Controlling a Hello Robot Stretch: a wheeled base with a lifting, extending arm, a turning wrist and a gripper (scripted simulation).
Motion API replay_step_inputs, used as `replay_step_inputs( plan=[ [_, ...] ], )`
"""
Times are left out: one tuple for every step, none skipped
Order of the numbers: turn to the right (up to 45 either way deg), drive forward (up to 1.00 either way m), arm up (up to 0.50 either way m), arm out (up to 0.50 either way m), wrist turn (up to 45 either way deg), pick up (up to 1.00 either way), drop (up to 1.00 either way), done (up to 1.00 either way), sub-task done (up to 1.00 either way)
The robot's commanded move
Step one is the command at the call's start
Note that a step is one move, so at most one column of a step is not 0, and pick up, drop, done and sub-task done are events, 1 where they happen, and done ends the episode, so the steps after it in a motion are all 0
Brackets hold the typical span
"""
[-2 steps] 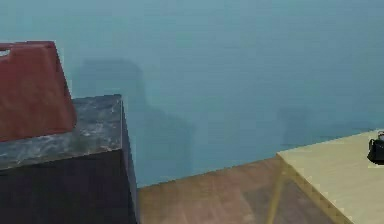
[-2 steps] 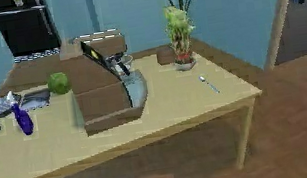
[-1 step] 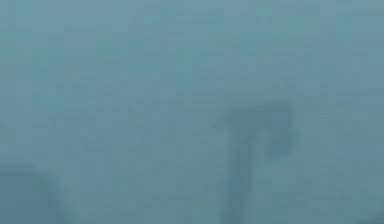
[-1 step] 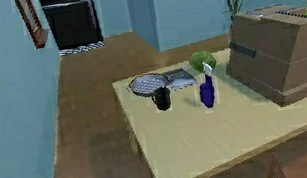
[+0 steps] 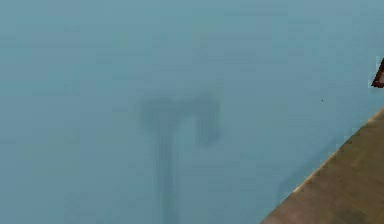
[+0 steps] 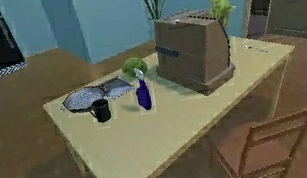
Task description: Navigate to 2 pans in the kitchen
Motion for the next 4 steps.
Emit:
replay_step_inputs(
  plan=[
    [0.0, 0.1, 0.0, 0.0, 0.0, 0.0, 0.0, 0.0, 0.0],
    [45.0, 0.0, 0.0, 0.0, 0.0, 0.0, 0.0, 0.0, 0.0],
    [45.0, 0.0, 0.0, 0.0, 0.0, 0.0, 0.0, 0.0, 0.0],
    [3.0, 0.0, 0.0, 0.0, 0.0, 0.0, 0.0, 0.0, 0.0]
  ],
)
